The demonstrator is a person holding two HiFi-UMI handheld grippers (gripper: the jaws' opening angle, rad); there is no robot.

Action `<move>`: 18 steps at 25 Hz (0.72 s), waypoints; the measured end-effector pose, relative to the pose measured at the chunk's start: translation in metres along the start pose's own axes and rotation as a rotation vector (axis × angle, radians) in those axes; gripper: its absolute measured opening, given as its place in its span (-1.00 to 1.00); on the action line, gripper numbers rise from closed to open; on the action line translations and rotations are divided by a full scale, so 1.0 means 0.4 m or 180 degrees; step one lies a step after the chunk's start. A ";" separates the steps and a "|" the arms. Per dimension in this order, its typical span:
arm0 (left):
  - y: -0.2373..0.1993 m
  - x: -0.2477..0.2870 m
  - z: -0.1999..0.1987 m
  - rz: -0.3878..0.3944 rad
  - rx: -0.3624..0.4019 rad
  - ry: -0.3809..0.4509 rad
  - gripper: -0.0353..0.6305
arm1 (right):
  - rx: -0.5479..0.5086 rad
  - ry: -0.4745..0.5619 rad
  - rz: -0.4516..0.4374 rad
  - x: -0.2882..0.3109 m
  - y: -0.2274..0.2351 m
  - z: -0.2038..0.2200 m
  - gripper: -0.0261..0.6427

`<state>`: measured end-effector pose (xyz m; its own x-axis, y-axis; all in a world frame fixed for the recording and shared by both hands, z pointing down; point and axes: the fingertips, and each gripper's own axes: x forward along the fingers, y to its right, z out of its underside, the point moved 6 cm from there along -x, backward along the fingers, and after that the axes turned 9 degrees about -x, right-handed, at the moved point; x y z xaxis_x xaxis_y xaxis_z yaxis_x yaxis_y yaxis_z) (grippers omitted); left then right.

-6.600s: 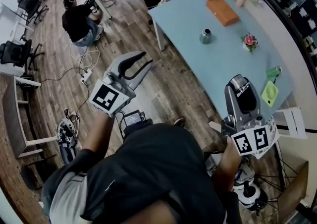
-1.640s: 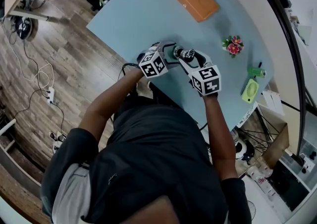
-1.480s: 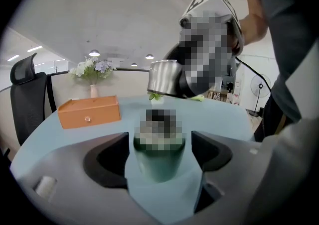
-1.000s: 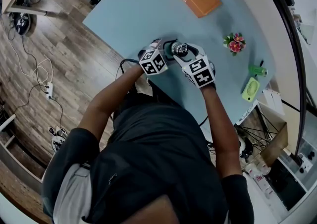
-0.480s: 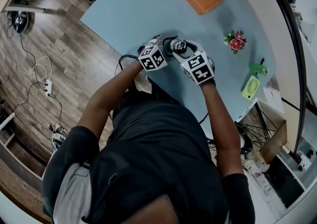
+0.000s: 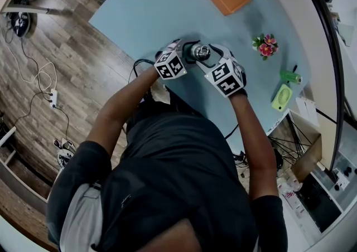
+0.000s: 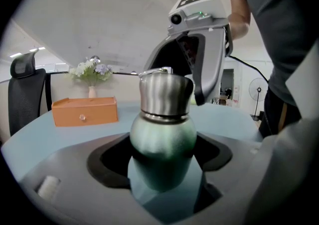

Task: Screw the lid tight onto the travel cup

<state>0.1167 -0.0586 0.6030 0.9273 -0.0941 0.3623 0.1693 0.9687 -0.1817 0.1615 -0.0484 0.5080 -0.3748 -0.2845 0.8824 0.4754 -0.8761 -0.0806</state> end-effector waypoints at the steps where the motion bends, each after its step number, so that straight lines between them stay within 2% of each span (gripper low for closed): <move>1: 0.000 -0.001 0.001 0.0003 0.0002 0.0003 0.36 | -0.0273 -0.0069 0.0036 -0.011 -0.003 -0.004 -0.08; 4: -0.001 -0.003 0.002 0.0008 0.0006 0.0009 0.36 | -0.1504 -0.0248 0.0049 -0.042 -0.014 -0.036 -0.08; 6: -0.001 -0.002 0.002 0.0011 0.0006 0.0013 0.36 | -0.2302 -0.0329 -0.0161 -0.052 -0.022 -0.053 -0.08; 8: 0.000 -0.001 0.001 0.0015 0.0002 0.0010 0.36 | -0.2861 -0.0441 -0.0430 -0.050 -0.024 -0.059 -0.08; 13: -0.001 0.000 0.000 0.0020 0.0007 0.0016 0.36 | -0.3607 -0.0633 -0.0819 -0.036 -0.005 -0.063 -0.08; 18: 0.000 -0.001 -0.001 0.0023 0.0011 0.0020 0.36 | -0.4004 -0.0728 -0.0978 -0.020 -0.011 -0.043 -0.09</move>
<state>0.1166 -0.0586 0.6025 0.9306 -0.0885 0.3551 0.1614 0.9701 -0.1811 0.1488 -0.0490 0.4931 -0.1326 -0.0467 0.9901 -0.7127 -0.6897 -0.1280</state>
